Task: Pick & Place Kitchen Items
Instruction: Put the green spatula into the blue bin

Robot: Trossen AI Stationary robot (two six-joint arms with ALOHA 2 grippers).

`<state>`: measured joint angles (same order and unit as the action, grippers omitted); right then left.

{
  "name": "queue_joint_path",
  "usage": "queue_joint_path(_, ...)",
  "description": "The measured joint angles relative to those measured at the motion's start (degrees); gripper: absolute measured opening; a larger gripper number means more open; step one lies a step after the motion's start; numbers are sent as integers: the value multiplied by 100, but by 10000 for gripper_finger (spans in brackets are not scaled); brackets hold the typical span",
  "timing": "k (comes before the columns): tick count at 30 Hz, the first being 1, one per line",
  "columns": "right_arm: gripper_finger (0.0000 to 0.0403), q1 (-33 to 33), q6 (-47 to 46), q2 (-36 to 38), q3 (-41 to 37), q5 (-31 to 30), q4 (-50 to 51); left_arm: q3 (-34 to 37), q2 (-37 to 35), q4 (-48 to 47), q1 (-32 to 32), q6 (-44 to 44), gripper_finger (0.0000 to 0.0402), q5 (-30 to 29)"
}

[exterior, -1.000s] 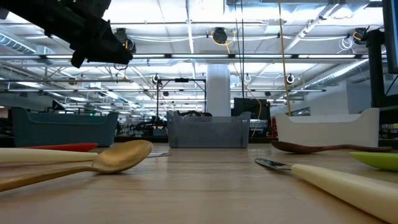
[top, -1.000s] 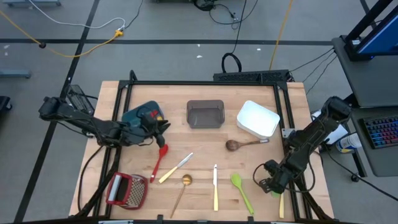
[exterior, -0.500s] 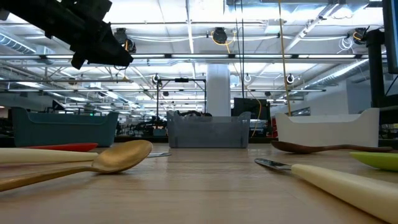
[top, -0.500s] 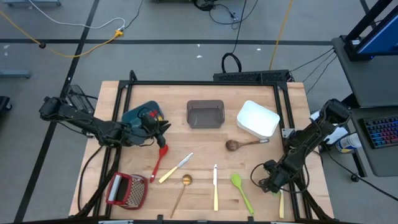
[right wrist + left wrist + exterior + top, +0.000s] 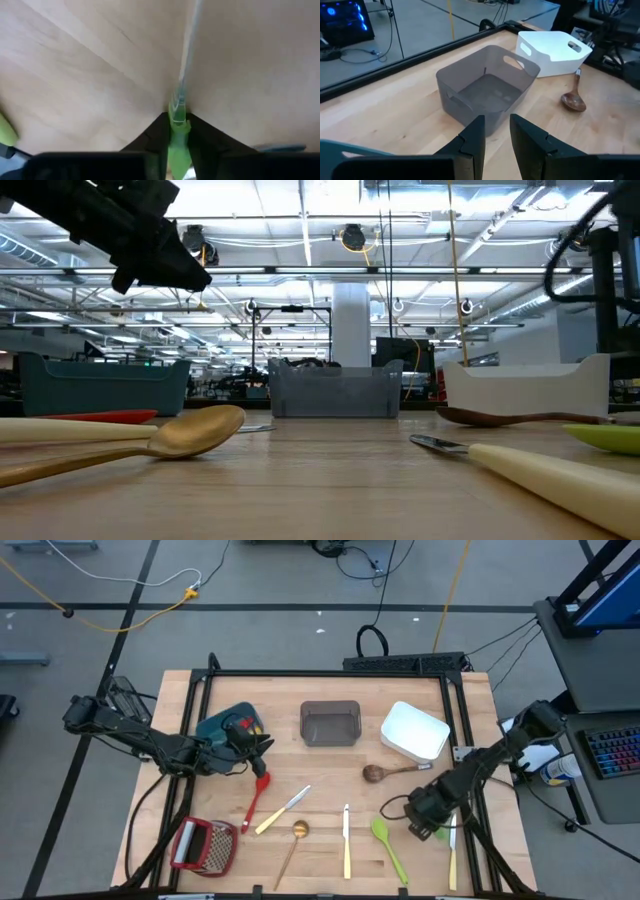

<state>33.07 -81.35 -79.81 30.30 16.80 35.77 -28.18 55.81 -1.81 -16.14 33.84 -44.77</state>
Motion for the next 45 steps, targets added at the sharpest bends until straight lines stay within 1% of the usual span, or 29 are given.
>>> queue_joint_path(3, 33, -173, 405, 53, -4, -17, -95, 0, 0, -1, 0, 173, 93, 0)
queue_joint_path(5, 29, -269, 617, 131, 7, -48, -193, 0, 0, 11, 0, 232, 93, 0)
queue_joint_path(9, 29, -392, 1198, 378, 166, -436, -306, 0, 0, 104, 0, 235, 93, 23)
queue_joint_path(10, 29, -415, 1354, 451, 221, -609, -324, 0, 0, 155, 0, 219, 93, 80)
queue_joint_path(12, 31, -464, 1709, 577, 318, -1061, -381, 0, 25, 409, 0, -9, 93, 336)
queue_joint_path(15, 35, -542, 2356, 700, 429, -2362, -796, 0, 198, 1120, 0, -491, 93, 737)
queue_joint_path(17, 34, -643, 2880, 705, 457, -3125, -1226, -2, 409, 1790, 0, -1082, 93, 1099)
queue_joint_path(20, 31, -840, 3876, 679, 457, -3652, -2044, -9, 862, 2984, 0, -2039, 93, 1629)
queue_joint_path(22, 31, -989, 4484, 639, 459, -3916, -2649, -9, 1181, 3585, -2, -2531, 93, 1909)
queue_joint_path(24, 34, -1121, 5059, 637, 457, -4064, -3206, -28, 1491, 4040, 9, -2734, 93, 2021)
queue_joint_path(26, 35, -1262, 5596, 642, 462, -4047, -3789, -51, 1742, 4251, 40, -2751, 93, 2035)
queue_joint_path(28, 35, -1390, 6061, 642, 464, -4027, -4252, -138, 1970, 4265, 101, -2742, 93, 2050)
queue_joint_path(31, 32, -1561, 6590, 647, 466, -3958, -4855, -334, 2296, 4250, 229, -2665, 93, 2260)
queue_joint_path(35, 36, -1722, 6887, 575, 468, -3930, -5313, -760, 2729, 4240, 437, -2786, 93, 2763)
queue_joint_path(38, 38, -1772, 7050, 520, 474, -3934, -5497, -1090, 3008, 4220, 603, -3001, 93, 3014)
queue_joint_path(45, 35, -1893, 7044, 468, 472, -3930, -5491, -1829, 3581, 4230, 1031, -3073, 93, 3871)
